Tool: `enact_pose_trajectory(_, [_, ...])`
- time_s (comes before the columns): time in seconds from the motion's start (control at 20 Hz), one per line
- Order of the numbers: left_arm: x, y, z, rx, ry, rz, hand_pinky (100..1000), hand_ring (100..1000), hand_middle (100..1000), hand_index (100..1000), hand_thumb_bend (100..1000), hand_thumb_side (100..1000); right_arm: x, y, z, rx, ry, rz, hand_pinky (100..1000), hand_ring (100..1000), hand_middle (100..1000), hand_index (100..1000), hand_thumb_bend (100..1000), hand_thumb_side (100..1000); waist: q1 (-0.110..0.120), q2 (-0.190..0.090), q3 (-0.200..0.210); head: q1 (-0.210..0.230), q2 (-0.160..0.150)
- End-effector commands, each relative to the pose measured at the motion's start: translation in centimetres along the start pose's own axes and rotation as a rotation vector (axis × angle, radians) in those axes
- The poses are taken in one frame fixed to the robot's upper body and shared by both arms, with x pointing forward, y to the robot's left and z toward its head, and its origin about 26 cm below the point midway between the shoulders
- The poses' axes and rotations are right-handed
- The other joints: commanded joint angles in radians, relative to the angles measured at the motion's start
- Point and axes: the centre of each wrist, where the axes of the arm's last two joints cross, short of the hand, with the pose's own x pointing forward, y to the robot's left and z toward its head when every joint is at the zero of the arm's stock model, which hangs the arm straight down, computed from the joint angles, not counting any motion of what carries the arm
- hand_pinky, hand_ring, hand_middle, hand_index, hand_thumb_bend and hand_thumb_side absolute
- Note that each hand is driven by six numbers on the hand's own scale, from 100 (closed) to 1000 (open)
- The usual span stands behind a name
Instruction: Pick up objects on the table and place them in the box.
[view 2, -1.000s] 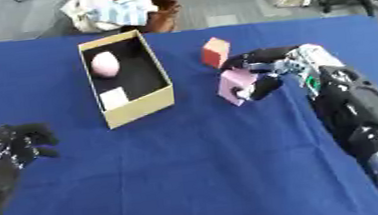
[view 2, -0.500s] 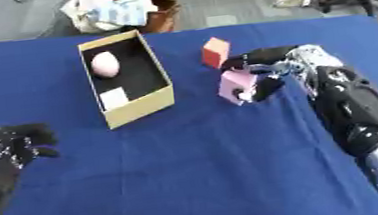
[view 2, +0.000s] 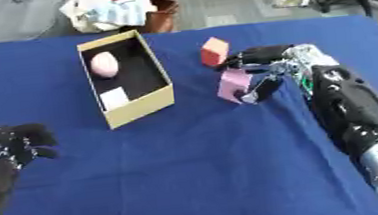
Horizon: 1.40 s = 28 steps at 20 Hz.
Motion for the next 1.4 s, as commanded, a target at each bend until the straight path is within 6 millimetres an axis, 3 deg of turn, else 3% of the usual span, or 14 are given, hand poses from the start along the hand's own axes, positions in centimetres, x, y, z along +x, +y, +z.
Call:
enact_pose_trajectory(0.05, [0.6,0.2,-0.2,-0.004,-0.024,-0.01,640,699,646,756,100,946,-0.1,-1.7,0.2,-0.053,-0.054,0.022,286,428,588,1000,100,100,-0.001,-0.008,0.001,-0.003,0.005])
enact_pose_trajectory(0.35, [0.6,0.2,-0.2,-0.004,-0.024,-0.01,640,699,645,756,100,945,0.0,-3.3,0.2,-0.159,-0.085,-0.013,260,404,562,1000,100,100,-0.001,-0.009,0.002,-0.004,0.007])
enact_pose_trajectory(0.8, [0.5,0.2,-0.1,-0.006,-0.02,-0.009,640,698,646,756,100,942,1.0,-8.9,-0.2,-0.231,-0.204,-0.027,260,402,556,1000,100,100,-0.005,-0.016,-0.001,-0.008,0.008])
enact_pose_trajectory(1.15, [0.5,0.1,-0.1,-0.015,-0.02,-0.007,640,699,646,756,100,942,3.0,-13.0,-2.2,-0.247,-0.308,-0.01,274,415,562,1000,100,100,-0.008,-0.018,0.011,-0.027,0.004])
enact_pose_trajectory(1.4, [0.7,-0.1,-0.4,-0.029,-0.033,-0.002,641,698,646,756,100,937,4.6,-13.6,-4.5,-0.221,-0.342,-0.009,286,426,567,1000,100,100,-0.009,-0.013,0.034,-0.051,-0.011])
